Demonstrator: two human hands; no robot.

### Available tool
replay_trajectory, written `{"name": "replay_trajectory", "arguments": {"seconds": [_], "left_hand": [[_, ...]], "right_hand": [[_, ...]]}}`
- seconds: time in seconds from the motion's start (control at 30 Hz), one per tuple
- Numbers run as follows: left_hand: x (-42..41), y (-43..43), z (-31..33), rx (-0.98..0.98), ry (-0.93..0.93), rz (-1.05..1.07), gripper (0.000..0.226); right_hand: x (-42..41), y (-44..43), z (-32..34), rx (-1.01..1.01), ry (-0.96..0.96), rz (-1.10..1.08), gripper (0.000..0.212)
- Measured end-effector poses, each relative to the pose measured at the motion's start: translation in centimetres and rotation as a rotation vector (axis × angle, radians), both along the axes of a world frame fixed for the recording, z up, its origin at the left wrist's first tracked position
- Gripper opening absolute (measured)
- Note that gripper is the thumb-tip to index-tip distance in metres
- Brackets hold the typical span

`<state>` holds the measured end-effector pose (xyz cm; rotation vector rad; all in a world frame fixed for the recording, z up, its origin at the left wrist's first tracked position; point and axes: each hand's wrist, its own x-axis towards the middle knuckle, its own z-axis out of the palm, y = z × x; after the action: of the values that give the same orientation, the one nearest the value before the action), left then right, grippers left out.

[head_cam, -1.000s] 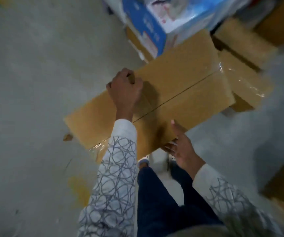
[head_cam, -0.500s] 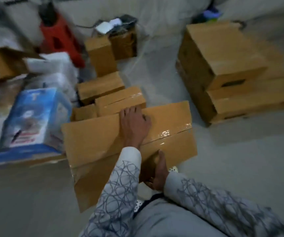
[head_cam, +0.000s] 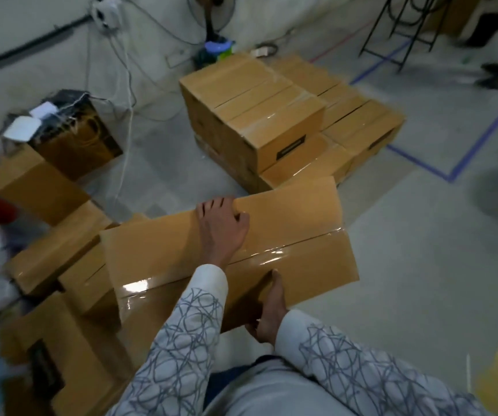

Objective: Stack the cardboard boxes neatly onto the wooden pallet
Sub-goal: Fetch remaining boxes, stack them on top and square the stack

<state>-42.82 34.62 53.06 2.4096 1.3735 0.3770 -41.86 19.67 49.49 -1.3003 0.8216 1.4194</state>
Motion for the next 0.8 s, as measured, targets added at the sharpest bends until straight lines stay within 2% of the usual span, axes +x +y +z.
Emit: {"name": "replay_trajectory", "arguments": {"seconds": [0.2,0.43,0.63,0.8], "left_hand": [[11.6,4.3,0.8,-0.09,0.003,-0.088,0.05],[26.4,11.8,-0.7,-0.243,-0.089,-0.231,0.059],[38.6,21.1,-2.7,-0.422,-0.139,-0.346,0.053],[46.9,25.4,-3.4,-0.494,-0.03,-0.385,0.058]], "right_hand": [[11.9,3.3,0.6,-0.013,-0.07,-0.265,0.11],[27.8,11.2,-1.4,-0.142,-0.308,-0.459,0.119],[39.6,17.7,-3.2,-0.223,-0.391,-0.474,0.109],[47.6,20.6,-3.3,-0.225,-0.423,-0.467,0.087]]}}
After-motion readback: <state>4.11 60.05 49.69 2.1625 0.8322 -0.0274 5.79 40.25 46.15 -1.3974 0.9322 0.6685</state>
